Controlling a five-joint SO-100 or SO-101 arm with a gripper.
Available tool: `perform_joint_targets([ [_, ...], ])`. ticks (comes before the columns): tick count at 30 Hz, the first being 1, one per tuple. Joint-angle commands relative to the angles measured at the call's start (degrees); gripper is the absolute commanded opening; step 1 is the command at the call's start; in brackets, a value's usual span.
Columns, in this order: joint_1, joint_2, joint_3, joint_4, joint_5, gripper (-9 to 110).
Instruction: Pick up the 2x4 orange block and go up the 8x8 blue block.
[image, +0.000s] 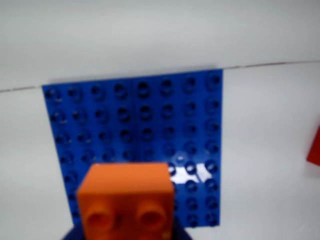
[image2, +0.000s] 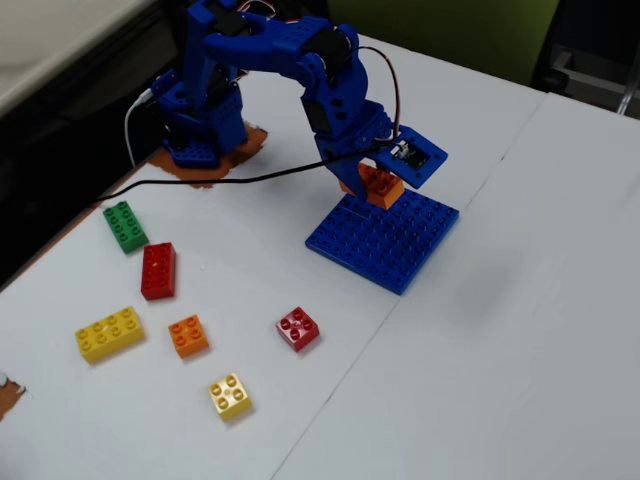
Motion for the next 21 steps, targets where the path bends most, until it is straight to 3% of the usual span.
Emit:
perform_joint_targets([
  [1, 0.3, 0.4, -3.1, 0.6, -0.4, 0],
  [21, 0.9, 0.0, -3.1, 0.4, -1.0, 0],
])
